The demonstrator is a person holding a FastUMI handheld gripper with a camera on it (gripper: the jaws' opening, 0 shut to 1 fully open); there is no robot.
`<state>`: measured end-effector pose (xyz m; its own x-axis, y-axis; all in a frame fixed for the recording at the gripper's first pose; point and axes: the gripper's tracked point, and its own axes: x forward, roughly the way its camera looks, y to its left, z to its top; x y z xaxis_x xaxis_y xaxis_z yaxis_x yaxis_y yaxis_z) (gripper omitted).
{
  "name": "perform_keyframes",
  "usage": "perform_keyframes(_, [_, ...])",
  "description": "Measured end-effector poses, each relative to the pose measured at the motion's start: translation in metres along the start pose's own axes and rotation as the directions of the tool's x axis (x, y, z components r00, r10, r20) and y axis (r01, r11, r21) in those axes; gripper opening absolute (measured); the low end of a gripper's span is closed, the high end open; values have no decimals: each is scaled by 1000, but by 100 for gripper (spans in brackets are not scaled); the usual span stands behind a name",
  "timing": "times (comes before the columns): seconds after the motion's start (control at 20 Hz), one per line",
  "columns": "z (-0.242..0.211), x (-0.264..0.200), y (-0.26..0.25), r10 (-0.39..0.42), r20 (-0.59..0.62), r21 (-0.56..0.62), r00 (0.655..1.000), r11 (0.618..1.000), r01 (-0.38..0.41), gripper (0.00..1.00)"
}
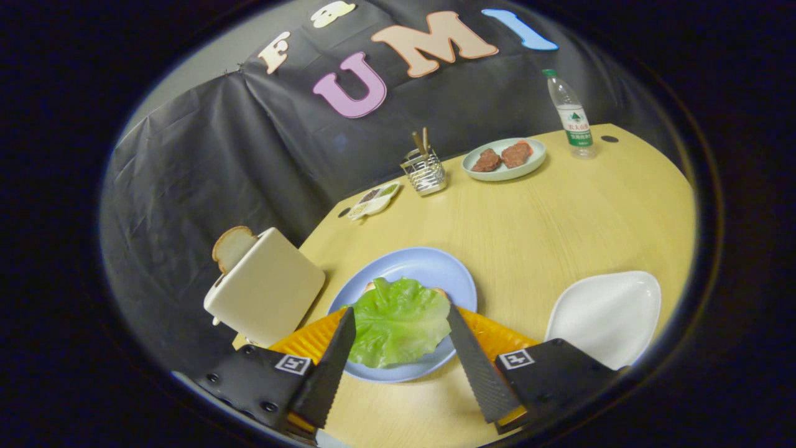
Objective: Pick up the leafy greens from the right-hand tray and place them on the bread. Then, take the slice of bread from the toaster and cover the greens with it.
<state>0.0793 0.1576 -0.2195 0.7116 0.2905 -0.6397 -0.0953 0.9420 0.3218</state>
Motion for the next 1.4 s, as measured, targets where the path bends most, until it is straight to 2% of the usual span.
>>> perform_keyframes(0.1, [10, -11, 6, 9, 33, -20, 999, 1000, -9, 98])
perform_keyframes(0.35, [35, -40, 38, 56, 98, -54, 994, 997, -51, 98])
perform_keyframes(0.5, [50, -49, 61, 71, 129, -126, 989, 991, -54, 99])
perform_keyframes(0.85, [71, -62, 144, 159, 156, -258, 975, 959, -115, 99])
perform_keyframes(1.1, [75, -52, 196, 221, 150, -295, 964, 940, -170, 99])
perform_keyframes(1.4, [79, -31, 231, 238, 127, -300, 963, 935, -191, 99])
